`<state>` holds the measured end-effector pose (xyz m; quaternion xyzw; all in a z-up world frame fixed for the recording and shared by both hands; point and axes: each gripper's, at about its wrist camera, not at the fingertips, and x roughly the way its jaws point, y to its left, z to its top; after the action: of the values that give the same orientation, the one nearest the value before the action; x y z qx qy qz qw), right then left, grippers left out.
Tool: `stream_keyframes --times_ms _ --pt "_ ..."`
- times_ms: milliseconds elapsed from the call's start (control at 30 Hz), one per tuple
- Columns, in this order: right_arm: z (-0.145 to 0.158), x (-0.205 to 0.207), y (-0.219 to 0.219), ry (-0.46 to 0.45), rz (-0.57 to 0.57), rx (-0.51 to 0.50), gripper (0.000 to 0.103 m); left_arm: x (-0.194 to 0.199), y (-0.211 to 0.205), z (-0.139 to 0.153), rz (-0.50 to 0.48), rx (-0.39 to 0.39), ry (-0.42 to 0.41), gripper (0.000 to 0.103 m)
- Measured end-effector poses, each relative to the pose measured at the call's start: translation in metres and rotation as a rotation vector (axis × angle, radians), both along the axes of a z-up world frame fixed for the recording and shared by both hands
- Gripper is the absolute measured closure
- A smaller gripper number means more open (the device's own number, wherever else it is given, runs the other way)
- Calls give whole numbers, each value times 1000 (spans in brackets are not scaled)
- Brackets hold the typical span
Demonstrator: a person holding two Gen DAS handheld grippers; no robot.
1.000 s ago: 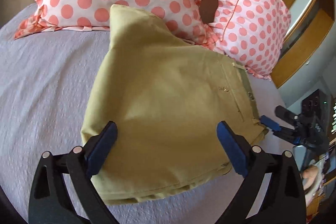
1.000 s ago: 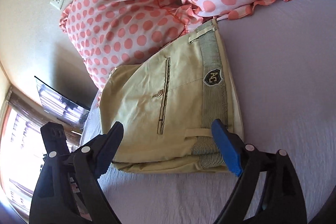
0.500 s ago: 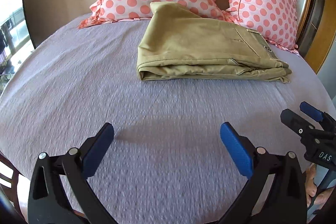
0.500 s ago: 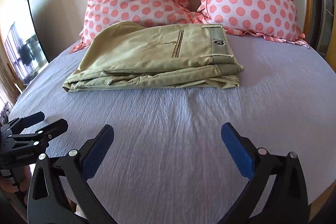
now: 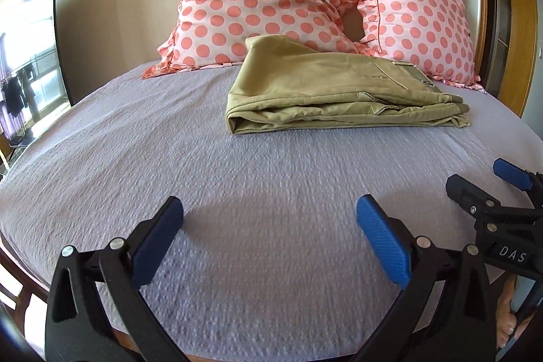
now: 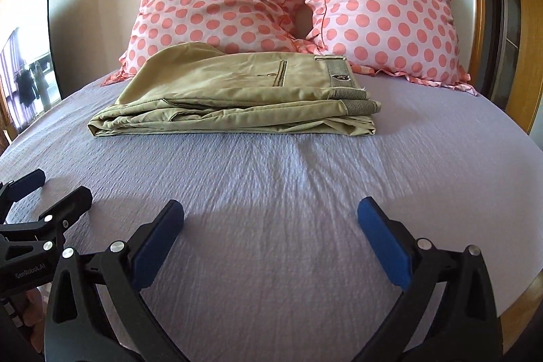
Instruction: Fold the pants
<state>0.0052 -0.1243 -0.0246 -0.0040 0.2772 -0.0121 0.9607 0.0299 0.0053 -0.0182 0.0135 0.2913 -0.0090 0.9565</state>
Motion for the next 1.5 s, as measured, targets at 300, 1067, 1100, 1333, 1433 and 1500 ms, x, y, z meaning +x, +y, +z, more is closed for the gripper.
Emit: stream_keyframes --times_ms 300,1067,1100,1333,1433,1500 --pt "1 1 1 3 -3 -1 1 2 -2 2 9 5 9 2" --pt "0 1 0 5 1 0 1 1 -3 2 13 4 9 2" --pt "0 1 0 5 1 0 1 1 -4 2 13 5 9 2" --pt "0 1 0 5 2 0 1 1 -5 2 14 3 13 2" --pt "0 1 -1 5 2 0 1 1 -5 1 15 2 20 2" --pt "0 1 -1 5 2 0 1 2 -6 0 15 1 25 2"
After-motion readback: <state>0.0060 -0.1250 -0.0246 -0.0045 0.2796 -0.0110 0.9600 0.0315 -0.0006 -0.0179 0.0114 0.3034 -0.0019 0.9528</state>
